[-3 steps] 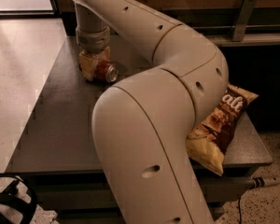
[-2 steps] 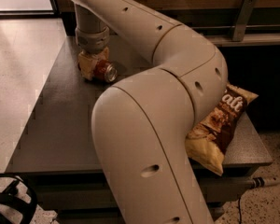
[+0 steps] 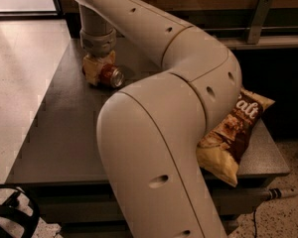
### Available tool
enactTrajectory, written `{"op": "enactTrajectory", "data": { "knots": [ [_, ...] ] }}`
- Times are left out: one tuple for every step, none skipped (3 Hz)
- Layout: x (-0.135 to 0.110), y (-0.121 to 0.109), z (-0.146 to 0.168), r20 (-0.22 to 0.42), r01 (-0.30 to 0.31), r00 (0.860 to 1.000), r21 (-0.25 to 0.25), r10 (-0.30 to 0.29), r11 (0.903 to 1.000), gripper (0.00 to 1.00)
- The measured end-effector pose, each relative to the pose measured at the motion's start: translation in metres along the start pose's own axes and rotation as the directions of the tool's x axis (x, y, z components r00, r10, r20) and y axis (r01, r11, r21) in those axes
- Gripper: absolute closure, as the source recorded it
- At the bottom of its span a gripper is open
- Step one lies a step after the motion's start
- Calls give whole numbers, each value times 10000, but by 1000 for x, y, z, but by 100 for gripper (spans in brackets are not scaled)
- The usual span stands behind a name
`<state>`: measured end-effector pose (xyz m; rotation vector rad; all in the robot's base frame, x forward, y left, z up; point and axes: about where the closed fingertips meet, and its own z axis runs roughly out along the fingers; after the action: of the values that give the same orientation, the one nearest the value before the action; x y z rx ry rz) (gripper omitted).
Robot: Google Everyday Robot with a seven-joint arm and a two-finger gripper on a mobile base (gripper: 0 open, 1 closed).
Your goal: Pick coke can
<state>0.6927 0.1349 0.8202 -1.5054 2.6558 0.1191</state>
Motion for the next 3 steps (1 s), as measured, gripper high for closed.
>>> {"op": "enactTrajectory", "data": {
  "knots": [
    [5, -3, -26, 538, 362, 9978, 449, -386, 9983, 100],
    [14, -6, -58, 1158, 623, 9906, 967, -734, 9934, 100],
    [21, -10, -81, 2064, 931, 9715, 1190, -1164, 9885, 100]
  ]
}}
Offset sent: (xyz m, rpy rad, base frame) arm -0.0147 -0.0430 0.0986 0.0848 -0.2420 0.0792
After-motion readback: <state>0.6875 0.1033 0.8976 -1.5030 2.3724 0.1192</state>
